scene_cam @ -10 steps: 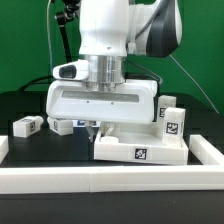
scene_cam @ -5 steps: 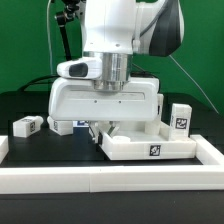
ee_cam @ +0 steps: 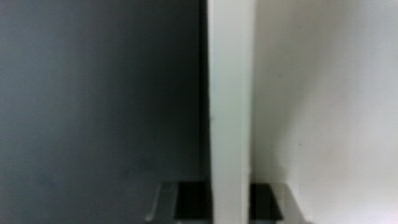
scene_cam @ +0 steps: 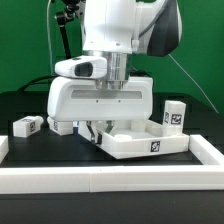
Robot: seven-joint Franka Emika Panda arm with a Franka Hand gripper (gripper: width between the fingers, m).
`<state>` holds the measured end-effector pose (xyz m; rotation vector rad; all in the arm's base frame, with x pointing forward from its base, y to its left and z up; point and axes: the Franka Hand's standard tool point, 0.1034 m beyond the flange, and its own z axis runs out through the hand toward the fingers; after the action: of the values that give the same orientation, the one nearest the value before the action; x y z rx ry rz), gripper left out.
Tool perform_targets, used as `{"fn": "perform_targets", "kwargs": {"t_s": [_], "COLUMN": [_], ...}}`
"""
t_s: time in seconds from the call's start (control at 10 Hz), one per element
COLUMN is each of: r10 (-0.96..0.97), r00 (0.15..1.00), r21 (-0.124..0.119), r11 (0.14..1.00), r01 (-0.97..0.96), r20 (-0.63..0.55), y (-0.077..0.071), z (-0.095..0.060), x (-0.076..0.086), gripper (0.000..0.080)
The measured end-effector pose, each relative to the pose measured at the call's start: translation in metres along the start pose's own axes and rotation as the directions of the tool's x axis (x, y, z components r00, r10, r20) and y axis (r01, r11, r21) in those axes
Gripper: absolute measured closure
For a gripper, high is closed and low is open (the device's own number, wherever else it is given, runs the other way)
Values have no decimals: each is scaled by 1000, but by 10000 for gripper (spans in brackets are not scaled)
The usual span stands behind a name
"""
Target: Assemble square table
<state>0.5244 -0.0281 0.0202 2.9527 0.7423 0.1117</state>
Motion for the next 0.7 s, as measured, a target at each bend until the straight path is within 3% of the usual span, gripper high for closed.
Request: {"fn": "perform_targets", "kwargs": {"t_s": [0.3,0.7], "r10": [-150,-366], "r00": [989,930], "r21": [-5,-14], "r11": [989,930], "r01": [150,366], "r20": [3,22], "y": [5,10], "z": [-5,-4], "x": [11,7], "gripper": [741,741]}}
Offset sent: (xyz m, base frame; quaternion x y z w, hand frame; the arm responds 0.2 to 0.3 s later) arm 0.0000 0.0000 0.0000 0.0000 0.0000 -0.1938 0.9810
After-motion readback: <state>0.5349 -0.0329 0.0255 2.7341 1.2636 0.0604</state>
